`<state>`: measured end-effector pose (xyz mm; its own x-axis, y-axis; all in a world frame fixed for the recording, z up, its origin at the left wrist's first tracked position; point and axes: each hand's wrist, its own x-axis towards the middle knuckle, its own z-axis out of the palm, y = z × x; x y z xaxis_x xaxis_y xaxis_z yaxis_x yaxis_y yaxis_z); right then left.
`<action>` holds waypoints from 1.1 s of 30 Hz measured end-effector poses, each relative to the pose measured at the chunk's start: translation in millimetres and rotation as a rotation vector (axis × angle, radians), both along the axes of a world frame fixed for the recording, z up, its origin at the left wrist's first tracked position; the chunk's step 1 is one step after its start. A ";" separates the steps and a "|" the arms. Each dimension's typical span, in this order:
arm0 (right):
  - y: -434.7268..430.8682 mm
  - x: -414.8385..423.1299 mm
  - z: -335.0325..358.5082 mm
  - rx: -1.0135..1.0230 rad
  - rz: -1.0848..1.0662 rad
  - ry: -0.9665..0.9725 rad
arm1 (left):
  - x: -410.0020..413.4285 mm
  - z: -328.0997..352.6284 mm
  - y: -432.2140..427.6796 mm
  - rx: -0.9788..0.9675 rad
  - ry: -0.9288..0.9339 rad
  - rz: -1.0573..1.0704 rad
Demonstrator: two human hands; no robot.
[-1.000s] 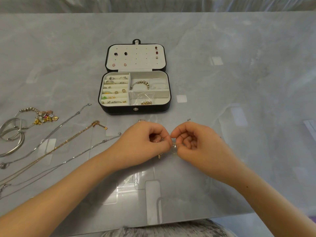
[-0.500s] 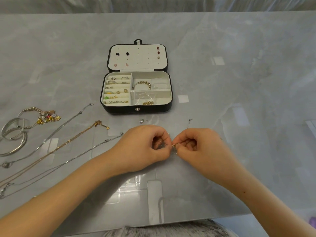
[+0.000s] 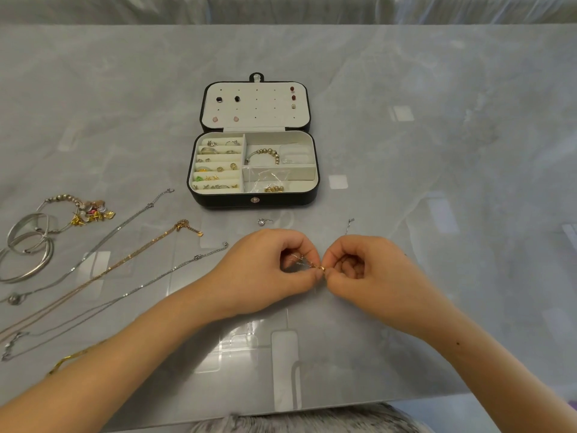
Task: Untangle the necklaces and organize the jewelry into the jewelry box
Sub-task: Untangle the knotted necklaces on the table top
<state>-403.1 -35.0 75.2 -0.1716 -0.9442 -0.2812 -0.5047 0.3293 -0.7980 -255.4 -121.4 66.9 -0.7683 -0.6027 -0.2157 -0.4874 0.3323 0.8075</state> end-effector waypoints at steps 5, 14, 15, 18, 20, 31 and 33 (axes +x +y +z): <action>1.4 0.8 -4.2 -0.007 -0.055 -0.115 | -0.1 -1.3 1.1 0.022 0.010 0.022; 0.7 0.2 -5.3 -0.041 -0.054 -0.035 | -2.9 -5.2 -0.3 0.006 0.002 0.057; 1.0 0.5 -4.6 -0.042 -0.037 -0.003 | -2.6 -5.7 -0.6 0.012 0.008 0.066; 0.5 1.3 -2.0 -0.043 0.001 0.067 | -2.3 -5.2 1.0 0.017 0.019 0.075; -0.5 1.6 -1.5 -0.045 -0.002 0.079 | -2.2 -3.7 1.7 0.032 0.031 0.074; 1.5 3.8 -1.4 -0.086 -0.105 0.061 | -2.3 -0.9 2.4 -0.005 -0.016 0.054; 2.1 5.7 -1.4 -0.109 -0.137 0.015 | -3.0 -0.5 3.2 0.003 -0.014 0.073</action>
<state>-397.4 -32.8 73.8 -0.3043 -0.9364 -0.1746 -0.4729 0.3076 -0.8257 -258.4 -118.2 66.4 -0.7191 -0.6566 -0.2276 -0.5213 0.2932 0.8014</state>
